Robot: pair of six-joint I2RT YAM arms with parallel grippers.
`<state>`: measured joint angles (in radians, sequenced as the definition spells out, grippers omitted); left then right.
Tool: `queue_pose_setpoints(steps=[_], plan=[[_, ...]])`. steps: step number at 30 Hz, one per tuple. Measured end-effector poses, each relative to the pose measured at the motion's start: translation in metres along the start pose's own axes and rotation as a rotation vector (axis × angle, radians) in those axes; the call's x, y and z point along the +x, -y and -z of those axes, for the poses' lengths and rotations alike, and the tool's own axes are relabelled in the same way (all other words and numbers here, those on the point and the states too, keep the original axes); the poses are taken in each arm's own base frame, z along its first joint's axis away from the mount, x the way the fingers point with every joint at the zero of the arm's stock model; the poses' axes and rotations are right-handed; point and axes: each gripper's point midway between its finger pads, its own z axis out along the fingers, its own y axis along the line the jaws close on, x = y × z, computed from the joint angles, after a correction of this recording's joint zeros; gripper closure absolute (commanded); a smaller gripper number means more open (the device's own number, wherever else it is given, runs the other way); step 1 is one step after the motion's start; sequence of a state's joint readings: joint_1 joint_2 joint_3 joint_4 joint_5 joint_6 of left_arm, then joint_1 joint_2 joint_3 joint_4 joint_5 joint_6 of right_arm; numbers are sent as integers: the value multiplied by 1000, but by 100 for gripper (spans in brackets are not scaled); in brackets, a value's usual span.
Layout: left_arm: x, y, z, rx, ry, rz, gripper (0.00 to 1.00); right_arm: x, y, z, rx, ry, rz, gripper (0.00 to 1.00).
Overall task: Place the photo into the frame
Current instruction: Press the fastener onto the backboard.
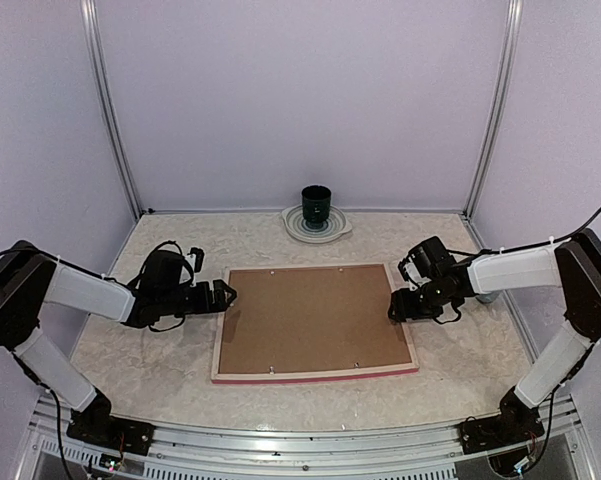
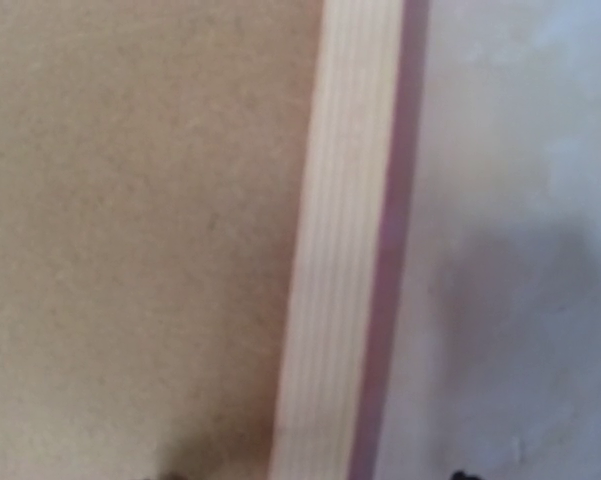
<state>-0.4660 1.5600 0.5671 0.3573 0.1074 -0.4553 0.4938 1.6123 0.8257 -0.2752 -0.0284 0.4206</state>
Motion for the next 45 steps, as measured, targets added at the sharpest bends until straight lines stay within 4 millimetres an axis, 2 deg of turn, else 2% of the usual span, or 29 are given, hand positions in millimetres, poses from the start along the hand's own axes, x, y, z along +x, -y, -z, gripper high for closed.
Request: queue_pose_setpoints(steps=[24, 45], plan=[[12, 1, -7, 27, -41, 3, 1, 0, 0, -3, -1, 1, -16, 44], [12, 1, -7, 28, -43, 3, 1, 1, -2, -5, -21, 9, -18, 56]])
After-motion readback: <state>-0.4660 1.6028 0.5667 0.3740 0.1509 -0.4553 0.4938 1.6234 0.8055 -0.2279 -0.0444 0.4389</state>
